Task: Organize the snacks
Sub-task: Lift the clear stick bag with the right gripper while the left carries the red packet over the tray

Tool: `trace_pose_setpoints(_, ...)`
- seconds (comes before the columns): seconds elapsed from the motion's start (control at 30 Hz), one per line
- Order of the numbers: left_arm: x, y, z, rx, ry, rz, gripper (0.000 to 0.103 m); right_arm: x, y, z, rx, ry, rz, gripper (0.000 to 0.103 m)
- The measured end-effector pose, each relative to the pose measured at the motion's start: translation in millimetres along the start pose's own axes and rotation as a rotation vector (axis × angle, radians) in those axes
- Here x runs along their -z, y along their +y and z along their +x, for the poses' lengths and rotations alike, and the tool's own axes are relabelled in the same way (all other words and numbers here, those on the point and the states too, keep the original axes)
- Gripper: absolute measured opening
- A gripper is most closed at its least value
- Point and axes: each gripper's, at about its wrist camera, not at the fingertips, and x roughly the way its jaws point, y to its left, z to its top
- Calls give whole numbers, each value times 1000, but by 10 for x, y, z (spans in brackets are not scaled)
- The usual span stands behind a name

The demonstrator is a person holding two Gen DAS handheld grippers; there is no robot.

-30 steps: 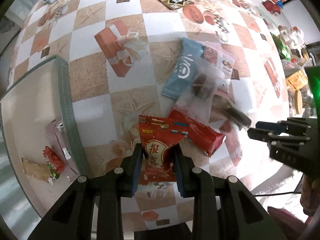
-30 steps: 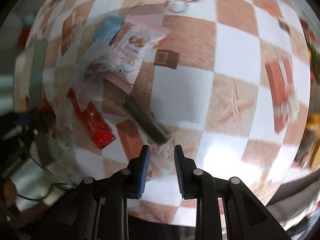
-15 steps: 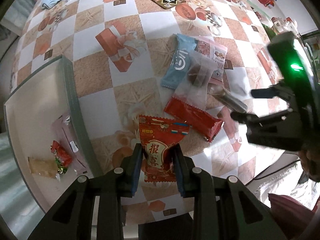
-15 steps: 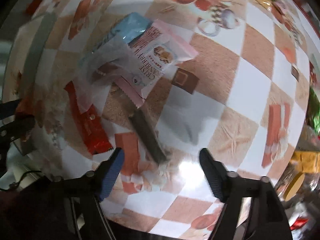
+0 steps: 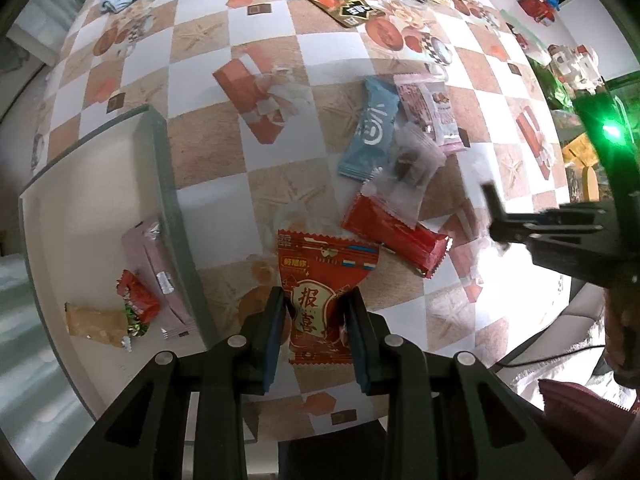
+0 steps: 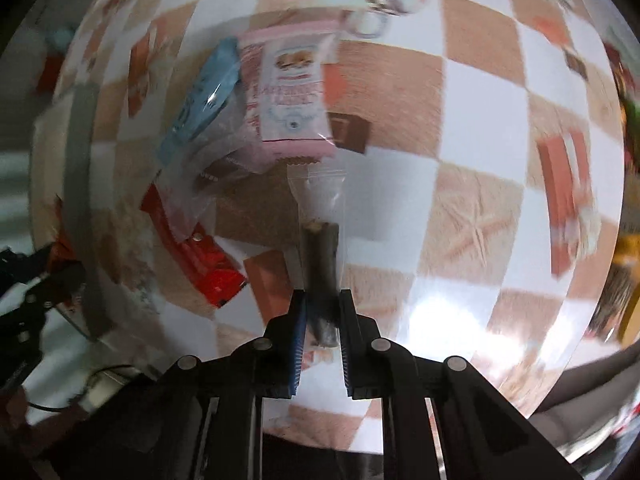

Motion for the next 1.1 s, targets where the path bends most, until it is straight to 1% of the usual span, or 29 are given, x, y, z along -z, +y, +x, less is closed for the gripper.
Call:
trace_pose_setpoints(0.1,24,21,-31,0,-9,-8,33,63,-52,-114,-40,-9,50,17)
trace_pose_setpoints(0.23,33,74,-84,1,-24,-18,33,135,-227,-258,-73,-26,94,17)
trace_pose_setpoints(0.37,49,130,-125,3,-38,-33,33,149,-194,-426,-91,-40,98,17)
trace_pose_setpoints(0.47,64,182,-165,5,-52,-42,33,191,-84,-501,-91,-51,79,17)
trace_pose_setpoints(0.53,81,229,-197,5,-62,-48,33,198,71,-416,-90,-64,66,17)
trace_pose_setpoints(0.73,167,411,-258,-5,-85,-87,33,116,377,-472,-82,-92,17,17)
trace_pose_setpoints(1.1,380,841,-329,-20,-115,-178,33,34,983,-515,-66,-99,-111,17)
